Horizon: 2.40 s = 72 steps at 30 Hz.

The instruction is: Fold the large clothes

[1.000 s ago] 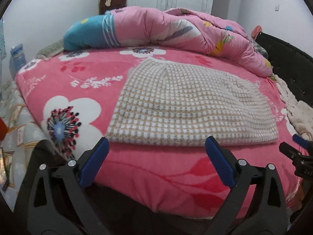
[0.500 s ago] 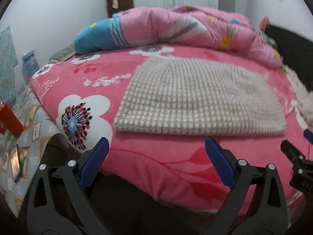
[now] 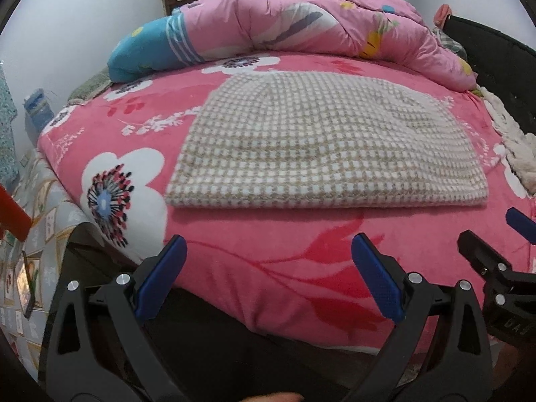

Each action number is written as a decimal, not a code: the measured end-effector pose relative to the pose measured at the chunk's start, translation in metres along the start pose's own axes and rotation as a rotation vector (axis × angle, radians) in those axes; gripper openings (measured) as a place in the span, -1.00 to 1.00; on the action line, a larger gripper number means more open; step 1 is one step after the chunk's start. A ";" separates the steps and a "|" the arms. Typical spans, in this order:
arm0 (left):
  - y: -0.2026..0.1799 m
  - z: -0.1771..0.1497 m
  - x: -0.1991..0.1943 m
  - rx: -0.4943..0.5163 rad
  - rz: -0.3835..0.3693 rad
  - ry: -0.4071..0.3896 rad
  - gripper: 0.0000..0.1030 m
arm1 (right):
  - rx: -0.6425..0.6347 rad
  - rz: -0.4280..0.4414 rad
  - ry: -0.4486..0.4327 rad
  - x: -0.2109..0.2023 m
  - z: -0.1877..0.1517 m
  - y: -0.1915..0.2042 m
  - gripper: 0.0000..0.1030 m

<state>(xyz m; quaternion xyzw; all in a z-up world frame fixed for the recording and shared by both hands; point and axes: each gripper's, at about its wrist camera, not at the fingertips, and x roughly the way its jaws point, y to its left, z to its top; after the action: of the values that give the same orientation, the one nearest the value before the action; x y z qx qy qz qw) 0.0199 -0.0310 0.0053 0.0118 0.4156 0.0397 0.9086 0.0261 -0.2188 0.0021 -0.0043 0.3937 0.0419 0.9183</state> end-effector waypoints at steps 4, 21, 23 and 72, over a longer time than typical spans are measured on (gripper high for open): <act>-0.003 -0.001 0.003 0.003 -0.011 0.011 0.85 | 0.000 -0.001 -0.001 0.000 0.000 -0.001 0.88; -0.007 -0.001 0.003 0.001 -0.038 0.017 0.85 | 0.019 -0.020 -0.002 -0.003 0.000 -0.006 0.88; -0.007 -0.001 0.003 0.005 -0.038 0.015 0.85 | 0.021 -0.019 0.000 -0.004 0.000 -0.006 0.88; -0.007 0.001 -0.002 0.019 -0.050 -0.007 0.85 | -0.010 -0.013 0.010 -0.006 0.001 0.002 0.88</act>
<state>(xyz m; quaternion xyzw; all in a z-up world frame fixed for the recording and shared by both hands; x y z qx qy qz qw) 0.0202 -0.0377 0.0069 0.0103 0.4131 0.0131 0.9106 0.0231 -0.2167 0.0071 -0.0118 0.3980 0.0378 0.9165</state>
